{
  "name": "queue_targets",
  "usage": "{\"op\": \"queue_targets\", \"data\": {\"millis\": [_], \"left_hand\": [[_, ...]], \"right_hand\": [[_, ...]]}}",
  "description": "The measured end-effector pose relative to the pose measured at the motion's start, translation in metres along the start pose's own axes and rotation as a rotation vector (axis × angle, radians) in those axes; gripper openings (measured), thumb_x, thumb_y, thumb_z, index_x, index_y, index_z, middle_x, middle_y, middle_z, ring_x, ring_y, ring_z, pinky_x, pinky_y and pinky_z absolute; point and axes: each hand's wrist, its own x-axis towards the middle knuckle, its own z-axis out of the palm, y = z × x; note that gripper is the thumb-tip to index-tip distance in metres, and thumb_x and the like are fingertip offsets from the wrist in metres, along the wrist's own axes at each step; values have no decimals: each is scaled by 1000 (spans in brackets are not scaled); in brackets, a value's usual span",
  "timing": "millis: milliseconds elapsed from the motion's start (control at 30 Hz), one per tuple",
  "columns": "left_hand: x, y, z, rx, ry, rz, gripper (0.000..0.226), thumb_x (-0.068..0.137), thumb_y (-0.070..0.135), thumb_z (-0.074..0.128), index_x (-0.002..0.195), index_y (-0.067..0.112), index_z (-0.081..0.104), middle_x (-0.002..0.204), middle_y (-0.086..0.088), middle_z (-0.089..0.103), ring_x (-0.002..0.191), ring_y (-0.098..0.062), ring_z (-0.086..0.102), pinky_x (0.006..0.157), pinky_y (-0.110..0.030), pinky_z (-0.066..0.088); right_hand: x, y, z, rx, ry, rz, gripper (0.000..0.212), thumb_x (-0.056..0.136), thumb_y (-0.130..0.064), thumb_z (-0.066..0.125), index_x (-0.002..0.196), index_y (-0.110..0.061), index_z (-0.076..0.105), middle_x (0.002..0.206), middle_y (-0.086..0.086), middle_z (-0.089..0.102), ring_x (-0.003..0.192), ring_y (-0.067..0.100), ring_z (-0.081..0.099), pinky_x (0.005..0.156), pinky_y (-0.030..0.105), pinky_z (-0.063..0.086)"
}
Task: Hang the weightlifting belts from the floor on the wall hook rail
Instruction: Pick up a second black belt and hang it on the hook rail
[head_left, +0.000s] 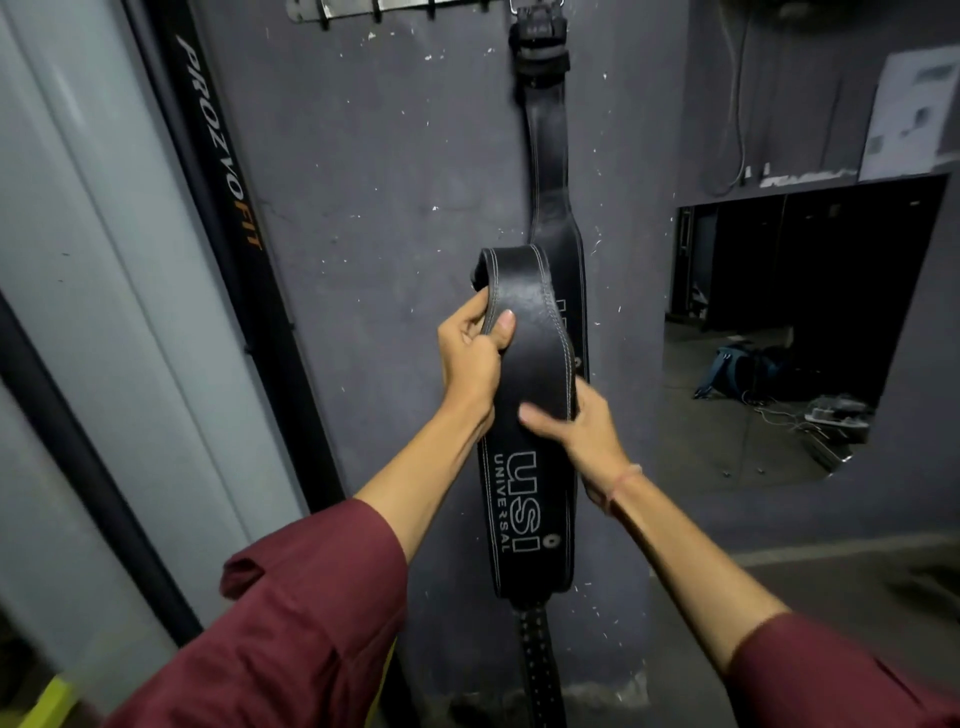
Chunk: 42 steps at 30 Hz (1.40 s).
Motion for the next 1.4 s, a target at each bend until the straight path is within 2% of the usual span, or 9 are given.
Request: {"op": "queue_targets", "data": {"millis": [133, 233, 367, 567, 800, 1100, 1233, 1333, 1400], "left_hand": [[9, 2, -1, -14, 10, -21, 39, 89, -13, 55, 127, -5, 61, 116, -15, 70, 99, -15, 68, 97, -33, 54], [17, 8, -5, -27, 1, -13, 39, 88, -11, 56, 126, -5, 62, 121, -22, 68, 107, -28, 68, 102, -46, 50], [30, 11, -8, -49, -23, 2, 39, 87, -7, 58, 125, -7, 61, 123, -26, 65, 108, -30, 66, 107, -55, 45], [34, 25, -2, 68, -220, 99, 28, 96, 3, 55, 123, 0, 63, 114, -16, 70, 104, -25, 67, 102, -49, 49], [-3, 1, -21, 322, -112, 203, 32, 98, 23, 59, 128, 11, 56, 120, 3, 68, 114, -5, 63, 102, -28, 49], [-135, -125, -77, 405, -142, -193, 37, 75, 43, 81, 106, 27, 68, 101, 13, 76, 97, -2, 71, 86, -33, 59], [-133, -106, -64, 317, -62, -192, 33, 76, 52, 75, 96, 26, 71, 95, 10, 77, 91, -4, 72, 78, -28, 57], [-103, -75, -45, 302, 48, -72, 49, 83, 63, 61, 107, 22, 68, 101, 7, 75, 98, -8, 70, 89, -31, 56], [-79, -54, -39, 372, -15, -1, 51, 88, 64, 54, 115, 21, 65, 108, 8, 73, 105, -11, 67, 95, -34, 53]], "right_hand": [[-59, 94, -28, -125, -74, 368, 43, 74, 2, 78, 114, -9, 63, 112, 9, 73, 104, 23, 70, 94, 42, 55], [-82, 126, -36, -286, -144, 492, 34, 76, -3, 78, 106, -14, 67, 110, 6, 74, 108, 23, 68, 92, 36, 56], [-42, 71, -10, -131, -92, 270, 48, 80, -10, 77, 124, -19, 60, 118, 0, 71, 110, 15, 67, 97, 35, 53], [27, -30, 23, -82, 82, -190, 68, 72, -8, 83, 133, -16, 52, 125, 0, 67, 117, 15, 64, 102, 33, 49], [43, -56, 37, 66, 205, -209, 51, 64, 11, 79, 111, -4, 65, 103, 8, 74, 91, 19, 71, 89, 37, 57], [60, -92, 33, 139, 228, -226, 46, 60, 10, 80, 103, -5, 68, 102, 16, 73, 95, 30, 71, 89, 55, 55], [52, -90, 35, 133, 213, -228, 49, 62, 11, 79, 108, -3, 66, 107, 20, 72, 102, 36, 69, 91, 55, 54], [41, -86, 35, 142, 182, -220, 47, 65, 14, 77, 108, 0, 64, 106, 21, 72, 95, 31, 70, 90, 54, 55], [35, -87, 32, 152, 174, -229, 46, 66, 15, 76, 107, 0, 63, 102, 18, 72, 92, 27, 70, 89, 51, 56]]}}
